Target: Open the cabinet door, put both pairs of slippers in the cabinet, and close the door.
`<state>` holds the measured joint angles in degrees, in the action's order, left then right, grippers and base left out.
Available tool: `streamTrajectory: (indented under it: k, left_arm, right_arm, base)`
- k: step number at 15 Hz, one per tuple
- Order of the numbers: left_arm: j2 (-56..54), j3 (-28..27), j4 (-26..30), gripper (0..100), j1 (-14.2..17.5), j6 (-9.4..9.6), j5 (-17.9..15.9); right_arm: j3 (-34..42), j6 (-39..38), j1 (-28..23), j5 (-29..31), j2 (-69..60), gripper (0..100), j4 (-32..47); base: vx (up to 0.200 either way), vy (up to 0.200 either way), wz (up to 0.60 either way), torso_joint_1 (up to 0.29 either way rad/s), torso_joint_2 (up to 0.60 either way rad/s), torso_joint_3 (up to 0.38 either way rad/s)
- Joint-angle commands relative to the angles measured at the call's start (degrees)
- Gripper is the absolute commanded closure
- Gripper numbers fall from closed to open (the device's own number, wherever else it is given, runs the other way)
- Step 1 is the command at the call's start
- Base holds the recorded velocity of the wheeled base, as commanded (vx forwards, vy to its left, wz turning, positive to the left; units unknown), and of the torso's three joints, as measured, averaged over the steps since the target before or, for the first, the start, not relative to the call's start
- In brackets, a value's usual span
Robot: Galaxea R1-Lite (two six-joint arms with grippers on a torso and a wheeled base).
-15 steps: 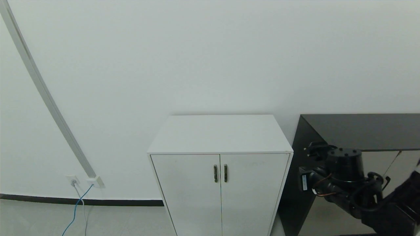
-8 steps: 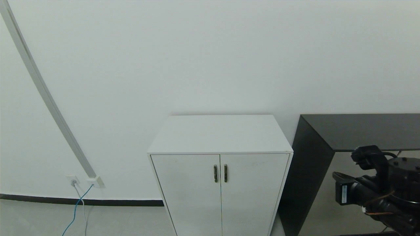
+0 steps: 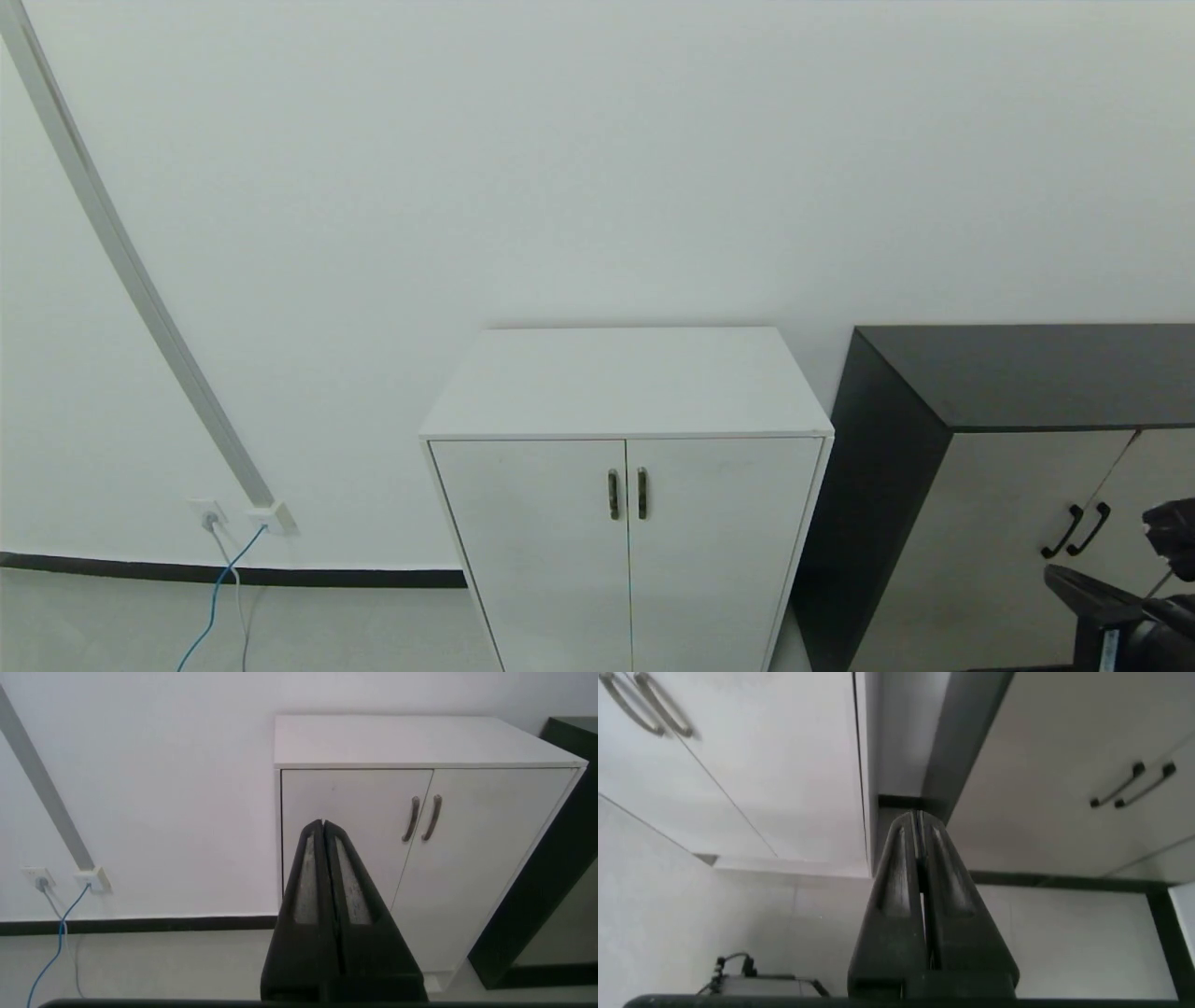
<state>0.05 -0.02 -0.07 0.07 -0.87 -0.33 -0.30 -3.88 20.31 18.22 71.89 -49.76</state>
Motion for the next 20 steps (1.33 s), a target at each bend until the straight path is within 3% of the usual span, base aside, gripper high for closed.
streamTrajectory:
  k: [1, 11, 14, 17, 20]
  left_arm:
    - [0.0, 0.0, 0.0, 100, 0.0, -0.01, 0.0]
    - [0.0, 0.0, 0.0, 100, 0.0, -0.01, 0.0]
    - [0.0, 0.0, 0.0, 100, 0.0, -0.01, 0.0]
    - [0.0, 0.0, 0.0, 100, 0.0, -0.01, 0.0]
    - [0.0, 0.0, 0.0, 100, 0.0, -0.01, 0.0]
  right_arm:
    - [0.3, -0.3, -1.1, -0.2, -13.6, 100, 9.0]
    - [-6.3, -0.2, -0.7, -4.2, -59.9, 100, 56.2]
    - [-6.8, -0.1, -0.6, -5.5, -66.1, 100, 58.5]
    - [-6.6, -0.1, -0.4, -14.4, -69.4, 100, 58.5]
    - [-6.3, 0.1, -0.4, -16.9, -69.5, 100, 57.6]
  base:
    - [0.0, 0.0, 0.0, 0.0, 0.0, 0.0]
    - [0.0, 0.0, 0.0, 0.0, 0.0, 0.0]
    - [0.0, 0.0, 0.0, 0.0, 0.0, 0.0]
    - [0.0, 0.0, 0.0, 0.0, 0.0, 0.0]
    - [0.0, 0.0, 0.0, 0.0, 0.0, 0.0]
